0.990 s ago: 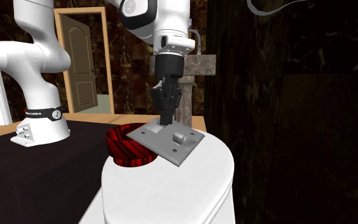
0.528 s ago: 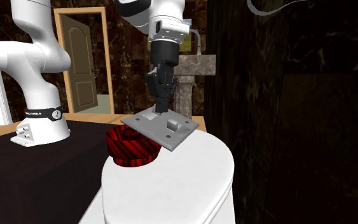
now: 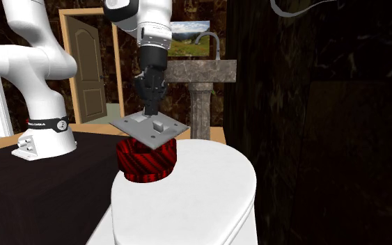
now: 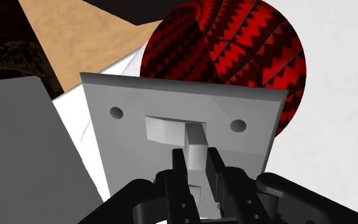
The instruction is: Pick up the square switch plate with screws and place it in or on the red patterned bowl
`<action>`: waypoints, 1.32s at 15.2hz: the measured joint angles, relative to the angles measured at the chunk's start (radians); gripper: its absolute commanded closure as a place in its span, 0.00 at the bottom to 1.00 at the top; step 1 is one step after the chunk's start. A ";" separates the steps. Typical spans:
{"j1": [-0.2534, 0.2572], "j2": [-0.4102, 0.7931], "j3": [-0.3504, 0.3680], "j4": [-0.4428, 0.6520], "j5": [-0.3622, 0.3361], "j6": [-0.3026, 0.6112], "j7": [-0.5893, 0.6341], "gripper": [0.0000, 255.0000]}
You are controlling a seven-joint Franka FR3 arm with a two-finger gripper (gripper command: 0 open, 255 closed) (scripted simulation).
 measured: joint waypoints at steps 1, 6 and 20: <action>0.008 -0.044 0.008 -0.043 0.003 -0.003 0.013 1.00; 0.028 -0.219 0.028 -0.218 0.018 -0.007 0.041 1.00; 0.015 -0.085 0.038 -0.297 -0.025 0.203 0.096 1.00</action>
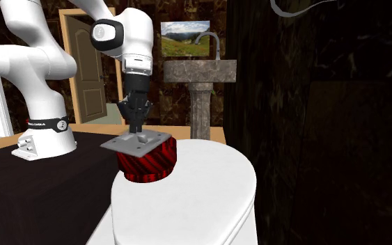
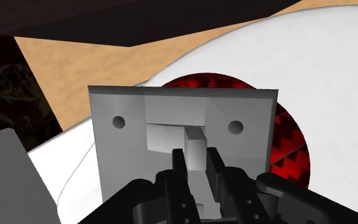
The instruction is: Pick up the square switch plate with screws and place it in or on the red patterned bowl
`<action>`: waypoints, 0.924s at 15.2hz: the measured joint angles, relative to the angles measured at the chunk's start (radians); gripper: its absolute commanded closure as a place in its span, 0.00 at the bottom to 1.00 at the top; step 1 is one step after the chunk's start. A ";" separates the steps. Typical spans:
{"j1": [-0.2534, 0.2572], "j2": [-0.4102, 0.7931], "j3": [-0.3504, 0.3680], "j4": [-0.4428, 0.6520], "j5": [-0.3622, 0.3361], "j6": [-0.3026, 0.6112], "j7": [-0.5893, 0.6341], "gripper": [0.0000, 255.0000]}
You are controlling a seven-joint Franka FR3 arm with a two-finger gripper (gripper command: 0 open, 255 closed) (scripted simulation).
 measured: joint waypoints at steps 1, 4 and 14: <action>-0.001 0.013 0.002 -0.004 -0.005 0.017 0.007 1.00; -0.002 0.031 0.003 -0.007 -0.012 0.038 0.015 1.00; -0.003 0.036 0.003 -0.008 -0.013 0.043 0.016 0.00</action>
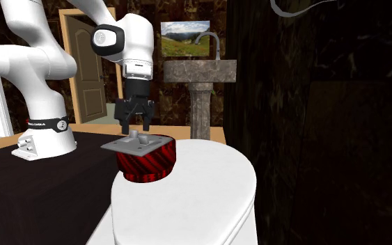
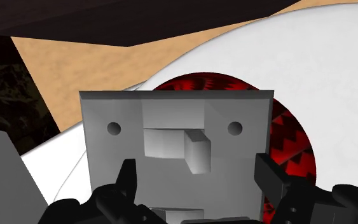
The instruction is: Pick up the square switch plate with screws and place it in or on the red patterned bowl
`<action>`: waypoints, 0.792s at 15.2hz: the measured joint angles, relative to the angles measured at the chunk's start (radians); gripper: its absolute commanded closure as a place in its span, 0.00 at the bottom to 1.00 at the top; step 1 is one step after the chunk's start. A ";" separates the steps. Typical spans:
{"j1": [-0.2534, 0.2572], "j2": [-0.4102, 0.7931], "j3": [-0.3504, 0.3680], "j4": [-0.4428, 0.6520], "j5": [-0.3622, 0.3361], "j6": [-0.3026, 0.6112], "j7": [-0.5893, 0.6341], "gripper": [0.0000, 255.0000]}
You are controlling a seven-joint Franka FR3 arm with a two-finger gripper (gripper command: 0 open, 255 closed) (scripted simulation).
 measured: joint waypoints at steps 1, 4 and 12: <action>0.000 -0.001 0.000 0.000 0.000 -0.001 0.000 0.00; 0.013 -0.063 0.005 0.026 0.029 -0.087 -0.016 0.00; 0.021 -0.117 0.005 0.040 0.047 -0.157 -0.030 0.00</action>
